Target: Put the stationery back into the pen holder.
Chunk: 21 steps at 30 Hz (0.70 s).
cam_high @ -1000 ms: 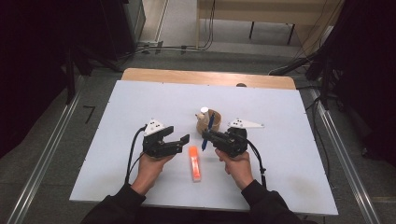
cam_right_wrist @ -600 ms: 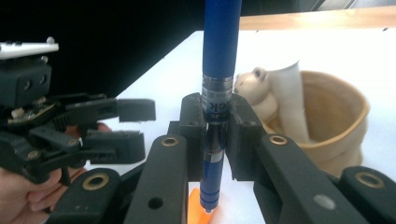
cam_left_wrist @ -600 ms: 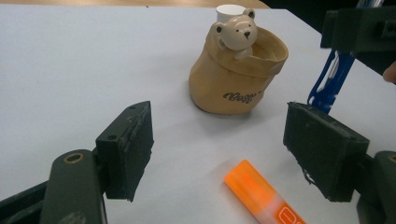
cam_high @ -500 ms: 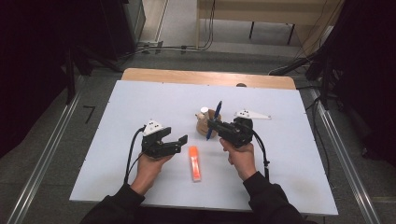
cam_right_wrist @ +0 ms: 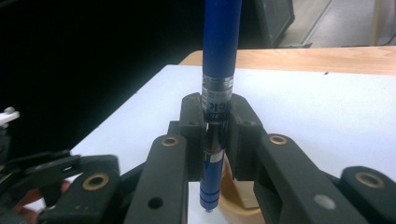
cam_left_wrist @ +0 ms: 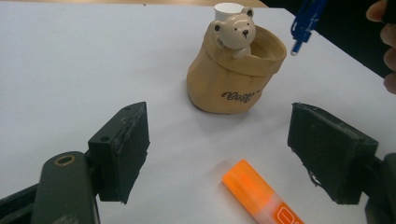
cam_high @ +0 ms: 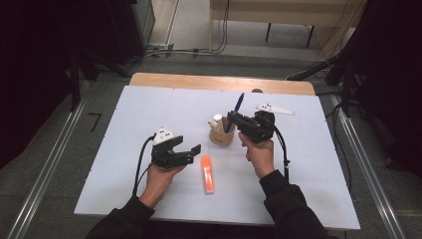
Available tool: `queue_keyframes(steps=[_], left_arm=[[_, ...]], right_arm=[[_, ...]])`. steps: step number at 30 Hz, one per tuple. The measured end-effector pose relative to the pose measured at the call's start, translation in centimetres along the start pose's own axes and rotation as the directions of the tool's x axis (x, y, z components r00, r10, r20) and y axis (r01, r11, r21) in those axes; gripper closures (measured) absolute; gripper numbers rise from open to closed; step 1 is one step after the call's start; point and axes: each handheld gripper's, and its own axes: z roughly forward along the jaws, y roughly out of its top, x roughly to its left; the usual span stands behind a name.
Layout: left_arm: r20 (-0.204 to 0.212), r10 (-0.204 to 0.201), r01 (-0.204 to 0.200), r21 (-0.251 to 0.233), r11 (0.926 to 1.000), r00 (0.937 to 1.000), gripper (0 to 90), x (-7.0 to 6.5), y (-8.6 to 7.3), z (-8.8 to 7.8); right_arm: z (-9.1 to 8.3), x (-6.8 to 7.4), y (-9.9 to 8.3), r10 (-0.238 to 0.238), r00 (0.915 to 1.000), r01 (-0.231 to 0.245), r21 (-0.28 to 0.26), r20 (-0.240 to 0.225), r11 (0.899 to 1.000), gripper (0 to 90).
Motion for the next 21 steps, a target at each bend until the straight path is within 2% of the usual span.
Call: queue_keyframes(steps=[5,10,16,21], left_arm=[[0.005,0.006,-0.006,-0.010,0.9999,1.0000,14.7,-0.2,0.2,0.0],[0.000,0.010,-0.010,-0.023,0.9997,0.9999,14.7,-0.4,0.2,-0.2],[0.001,-0.026,0.026,-0.012,0.9996,0.9997,12.4,-0.1,0.3,-0.1],[-0.012,-0.025,0.025,-0.006,0.9997,0.9996,9.1,-0.2,0.2,-0.1]], right_arm=[[0.8,-0.8,0.5,0.008,0.9995,-0.008,-0.001,0.032,1.000,76.2],[1.6,-1.1,0.6,0.005,0.9985,-0.006,0.009,0.054,1.000,76.2],[2.6,-1.3,0.4,-0.023,0.9961,0.021,0.024,0.085,0.999,76.2],[3.4,-1.5,0.0,-0.057,0.9913,0.052,0.043,0.119,0.998,76.2]])
